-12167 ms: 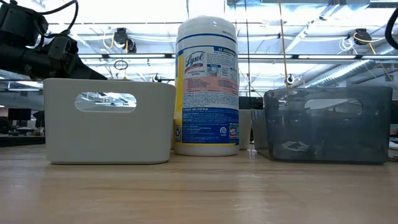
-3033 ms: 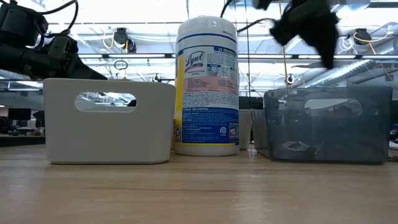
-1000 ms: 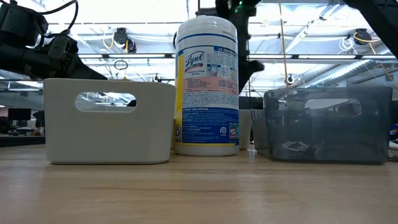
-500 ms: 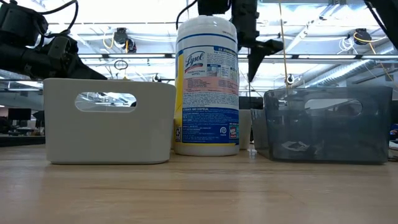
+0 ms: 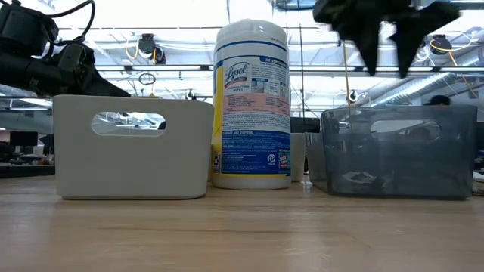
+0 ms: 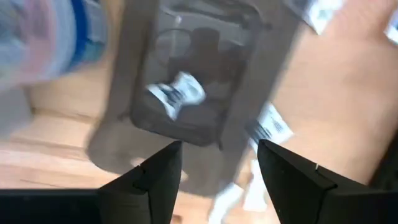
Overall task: Pick & Place First Aid Supplies
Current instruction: Put the bandage into the top gray bin
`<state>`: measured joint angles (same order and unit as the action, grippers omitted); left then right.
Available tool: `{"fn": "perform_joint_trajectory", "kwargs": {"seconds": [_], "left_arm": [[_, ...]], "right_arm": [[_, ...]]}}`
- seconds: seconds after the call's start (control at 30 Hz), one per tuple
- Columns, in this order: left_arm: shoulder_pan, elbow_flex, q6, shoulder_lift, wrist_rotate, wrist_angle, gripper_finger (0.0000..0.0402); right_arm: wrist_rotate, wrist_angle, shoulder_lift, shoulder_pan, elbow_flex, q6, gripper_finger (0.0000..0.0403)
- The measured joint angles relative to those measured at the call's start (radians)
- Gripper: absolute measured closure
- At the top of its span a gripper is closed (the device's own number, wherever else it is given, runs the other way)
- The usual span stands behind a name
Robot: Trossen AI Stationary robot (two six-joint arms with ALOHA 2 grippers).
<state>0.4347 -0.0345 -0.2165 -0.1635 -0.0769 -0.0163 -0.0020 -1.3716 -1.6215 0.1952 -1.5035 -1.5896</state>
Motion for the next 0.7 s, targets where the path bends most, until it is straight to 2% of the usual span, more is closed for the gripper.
{"fn": "perform_joint_trajectory", "kwargs": {"seconds": [0.17,0.43,0.7], "left_arm": [[0.0,0.0,0.0,0.0,0.0,-0.001,0.0273],[0.0,0.0,0.0,0.0,0.0,-0.001,0.0273],[0.0,0.0,0.0,0.0,0.0,-0.001,0.0273]], "right_arm": [[0.001,-0.006,0.068,0.152,0.057,-0.192,0.0199],[-0.002,-0.003,0.091,0.385,0.097,-0.474,0.02],[-0.008,0.051,0.074,0.53,0.128,-0.613,0.02]]}}
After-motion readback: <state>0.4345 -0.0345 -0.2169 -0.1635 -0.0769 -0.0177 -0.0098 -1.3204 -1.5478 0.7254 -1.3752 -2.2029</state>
